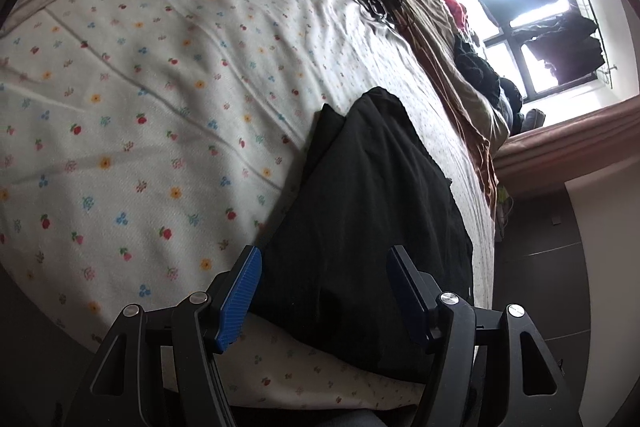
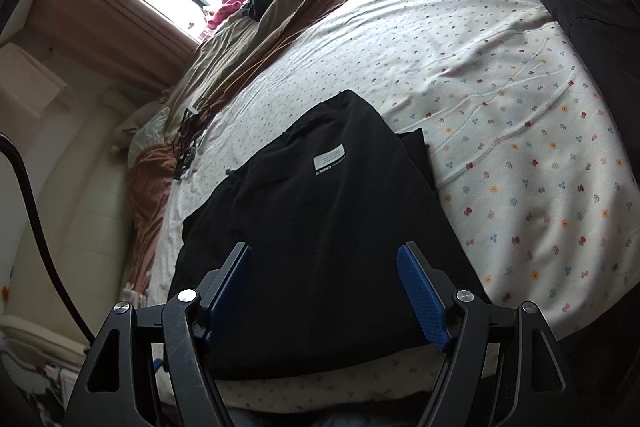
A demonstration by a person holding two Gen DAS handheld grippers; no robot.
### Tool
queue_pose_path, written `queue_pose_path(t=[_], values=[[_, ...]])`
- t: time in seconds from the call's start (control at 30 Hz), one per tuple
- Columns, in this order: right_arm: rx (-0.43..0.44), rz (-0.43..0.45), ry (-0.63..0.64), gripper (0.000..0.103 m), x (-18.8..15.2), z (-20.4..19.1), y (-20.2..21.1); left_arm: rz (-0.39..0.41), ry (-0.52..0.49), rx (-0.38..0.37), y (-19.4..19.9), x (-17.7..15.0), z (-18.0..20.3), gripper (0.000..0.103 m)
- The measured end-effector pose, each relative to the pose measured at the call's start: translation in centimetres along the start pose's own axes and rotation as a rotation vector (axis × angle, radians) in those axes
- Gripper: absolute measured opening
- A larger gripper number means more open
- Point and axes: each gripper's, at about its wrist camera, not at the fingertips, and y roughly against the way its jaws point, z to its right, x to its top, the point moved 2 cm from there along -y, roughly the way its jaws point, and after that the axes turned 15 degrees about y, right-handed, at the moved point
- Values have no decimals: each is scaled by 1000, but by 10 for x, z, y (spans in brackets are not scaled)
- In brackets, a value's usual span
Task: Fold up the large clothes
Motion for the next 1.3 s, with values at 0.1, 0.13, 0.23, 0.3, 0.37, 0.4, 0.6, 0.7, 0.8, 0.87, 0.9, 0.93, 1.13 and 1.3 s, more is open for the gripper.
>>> queue_pose_path(t=[0.1,0.13,0.23,0.3,0.37,0.4,0.6,0.7,0.8,0.87,0.9,0.93,1.13,1.3], values=[[8,-32,19,75,-11,-13,-8,-12,19,18,-1,-5,-14,66],[13,-44,28,75,-14,-18,-11,-22,30,19,-2,-6,-18,66],[21,-76,70,75,-24,-36,-21,-53,64,11,-2,-11,-29,66],[15,-97,97,74,-29,-44,-30,-54,64,13,-2,-15,-34,66],[0,-113,108,73,-31,-46,-38,-75,65,2,-7,-20,-36,66],[-12,-119,109,72,-31,-44,-41,-81,69,-8,-9,-22,-37,66],[-88,-138,60,67,-24,-13,-52,-105,92,-41,-26,-22,-30,66],[-118,-159,43,63,-25,2,-53,-95,103,-41,-31,-18,-25,66],[-135,-184,35,55,-26,10,-56,-75,89,-18,-35,-18,-21,61],[-155,-223,34,47,-29,16,-61,-60,89,0,-36,-17,-24,48],[-166,-242,31,41,-31,18,-63,-56,99,-2,-35,-16,-27,45],[-174,-256,24,35,-34,21,-65,-54,111,-6,-35,-15,-30,39],[-201,-310,-25,6,-49,40,-65,-67,125,-35,-34,-12,-43,25],[-222,-304,-28,7,-49,37,-52,-63,137,-29,-31,-15,-42,25]])
